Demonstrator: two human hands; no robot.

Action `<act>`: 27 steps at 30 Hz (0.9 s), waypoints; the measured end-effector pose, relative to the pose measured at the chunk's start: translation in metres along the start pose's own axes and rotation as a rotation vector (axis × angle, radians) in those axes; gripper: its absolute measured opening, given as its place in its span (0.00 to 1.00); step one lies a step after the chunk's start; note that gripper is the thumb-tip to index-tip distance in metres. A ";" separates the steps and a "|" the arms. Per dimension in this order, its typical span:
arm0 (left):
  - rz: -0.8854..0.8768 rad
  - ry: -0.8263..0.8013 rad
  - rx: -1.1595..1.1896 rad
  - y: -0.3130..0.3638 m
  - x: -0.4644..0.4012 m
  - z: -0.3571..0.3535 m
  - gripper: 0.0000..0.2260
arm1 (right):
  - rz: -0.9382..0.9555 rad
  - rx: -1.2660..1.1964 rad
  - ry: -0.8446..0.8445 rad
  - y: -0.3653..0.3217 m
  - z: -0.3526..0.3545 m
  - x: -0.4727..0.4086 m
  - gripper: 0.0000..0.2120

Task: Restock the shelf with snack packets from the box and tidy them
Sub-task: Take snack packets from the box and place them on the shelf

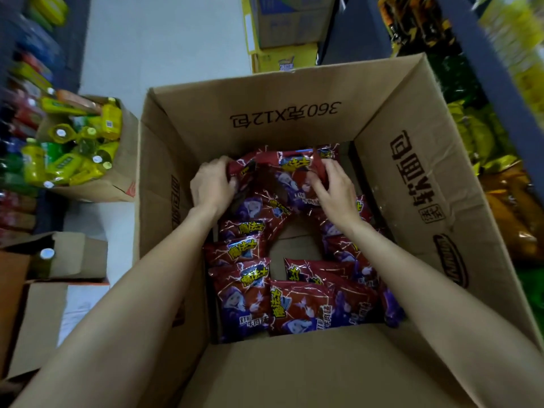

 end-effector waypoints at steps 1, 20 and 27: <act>-0.025 0.025 0.029 0.008 0.004 0.008 0.15 | -0.002 -0.003 0.013 -0.005 0.009 0.003 0.13; -0.590 0.144 0.960 0.099 0.140 0.130 0.03 | -0.239 -0.112 0.592 -0.116 0.167 0.206 0.16; -0.969 0.020 0.758 0.151 0.211 0.152 0.14 | -0.454 -0.176 0.808 -0.119 0.186 0.344 0.14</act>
Point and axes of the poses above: each hand's wrist, its own x-axis away from the middle knuckle, its own z-axis out of the back of the hand, y = z × x, the point moved 5 cm from there along -x, towards the middle knuckle, and after that the axes turned 6 degrees about x, right-handed, at the moved point
